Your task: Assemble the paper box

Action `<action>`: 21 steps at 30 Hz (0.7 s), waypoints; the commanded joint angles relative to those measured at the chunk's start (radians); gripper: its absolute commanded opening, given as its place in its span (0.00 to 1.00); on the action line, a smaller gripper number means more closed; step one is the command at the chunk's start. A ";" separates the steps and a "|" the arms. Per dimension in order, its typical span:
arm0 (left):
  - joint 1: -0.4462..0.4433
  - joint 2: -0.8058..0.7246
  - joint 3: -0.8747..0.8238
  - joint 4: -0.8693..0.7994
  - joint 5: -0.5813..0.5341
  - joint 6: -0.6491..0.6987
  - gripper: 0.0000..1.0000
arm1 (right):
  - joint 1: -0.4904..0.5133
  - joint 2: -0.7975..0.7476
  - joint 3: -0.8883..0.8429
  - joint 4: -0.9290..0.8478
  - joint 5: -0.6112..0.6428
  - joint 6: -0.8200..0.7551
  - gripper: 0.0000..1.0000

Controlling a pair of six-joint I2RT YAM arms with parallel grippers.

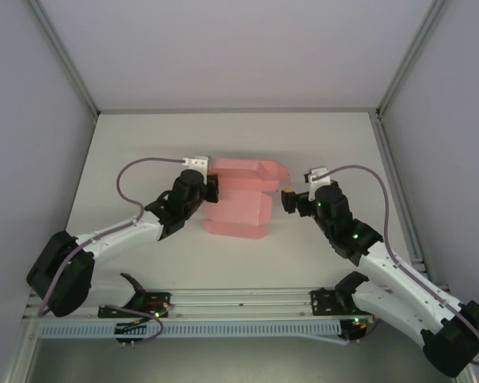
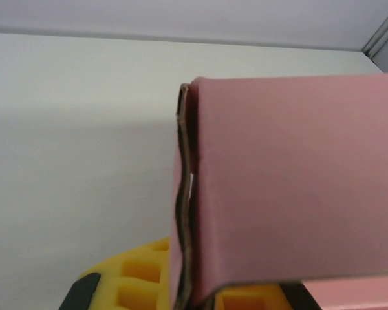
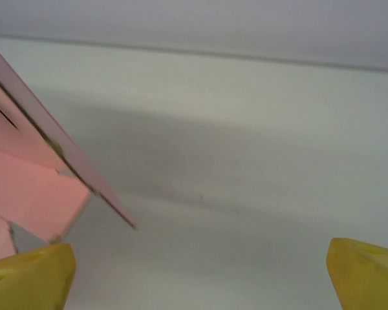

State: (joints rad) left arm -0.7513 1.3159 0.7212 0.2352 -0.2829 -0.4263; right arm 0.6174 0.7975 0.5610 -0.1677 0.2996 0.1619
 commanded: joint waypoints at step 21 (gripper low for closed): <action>0.006 -0.003 0.030 0.019 0.101 -0.022 0.00 | -0.066 0.270 0.100 0.257 -0.305 -0.077 1.00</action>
State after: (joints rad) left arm -0.7494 1.3151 0.7250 0.2237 -0.2047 -0.4282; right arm 0.5560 1.0340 0.6346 0.0349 0.0727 0.1043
